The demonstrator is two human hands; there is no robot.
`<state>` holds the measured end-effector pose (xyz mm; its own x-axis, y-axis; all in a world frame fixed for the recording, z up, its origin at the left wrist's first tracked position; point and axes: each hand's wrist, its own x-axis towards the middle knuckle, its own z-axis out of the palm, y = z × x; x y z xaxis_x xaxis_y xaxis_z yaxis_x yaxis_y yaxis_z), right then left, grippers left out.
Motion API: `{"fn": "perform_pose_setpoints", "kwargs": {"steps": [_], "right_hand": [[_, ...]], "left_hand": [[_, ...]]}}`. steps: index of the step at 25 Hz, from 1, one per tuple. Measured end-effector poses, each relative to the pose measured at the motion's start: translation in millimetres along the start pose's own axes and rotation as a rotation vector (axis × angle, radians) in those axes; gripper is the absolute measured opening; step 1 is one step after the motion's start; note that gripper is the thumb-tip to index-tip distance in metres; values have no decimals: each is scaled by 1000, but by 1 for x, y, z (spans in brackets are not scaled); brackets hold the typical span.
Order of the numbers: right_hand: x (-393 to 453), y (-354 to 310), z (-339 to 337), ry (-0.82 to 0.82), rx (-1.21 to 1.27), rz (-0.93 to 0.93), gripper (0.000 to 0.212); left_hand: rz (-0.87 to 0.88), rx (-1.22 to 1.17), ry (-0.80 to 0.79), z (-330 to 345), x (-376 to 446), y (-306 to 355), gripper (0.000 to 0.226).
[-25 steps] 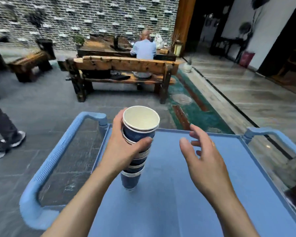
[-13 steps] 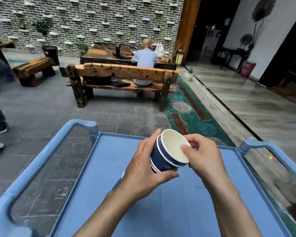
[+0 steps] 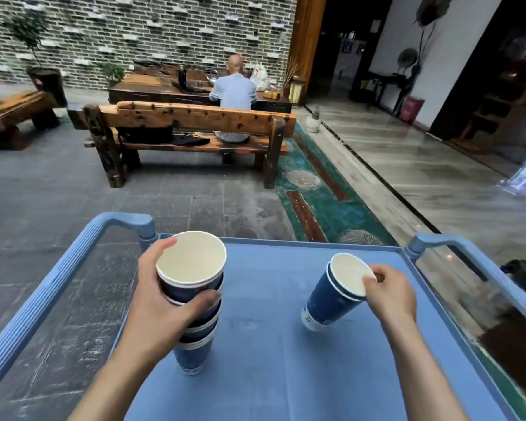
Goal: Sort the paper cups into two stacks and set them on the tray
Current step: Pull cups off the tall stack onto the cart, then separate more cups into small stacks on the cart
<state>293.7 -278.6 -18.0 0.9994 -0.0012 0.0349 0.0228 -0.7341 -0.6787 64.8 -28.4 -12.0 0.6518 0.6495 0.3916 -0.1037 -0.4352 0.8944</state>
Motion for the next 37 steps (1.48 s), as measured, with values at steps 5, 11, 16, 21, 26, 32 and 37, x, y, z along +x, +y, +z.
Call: {"fn": "perform_pose_setpoints", "kwargs": {"steps": [5,11,16,21,26,32,37], "right_hand": [[-14,23,51,-33,-28,87,24],[-48,-33,26,60,33,-77,51],[-94,-110,28,-482,314,-324,26],[-81,-109,13,-261,137,-311,9],[-67,-106,-7,-319,211,-307,9],[-15,-34,-97,235,680,-120,29],[-6,84,-52,314,164,337,39]], "left_hand": [[-49,-57,-49,0,-4,-7,94],[-89,-46,-194,7,-8,-20,93],[-34,86,-280,27,-11,-19,95],[49,125,-292,40,-13,-11,93],[65,139,-314,50,-12,-9,92],[-73,39,-161,27,1,-29,89],[-130,-36,-154,15,-3,-50,99]]}}
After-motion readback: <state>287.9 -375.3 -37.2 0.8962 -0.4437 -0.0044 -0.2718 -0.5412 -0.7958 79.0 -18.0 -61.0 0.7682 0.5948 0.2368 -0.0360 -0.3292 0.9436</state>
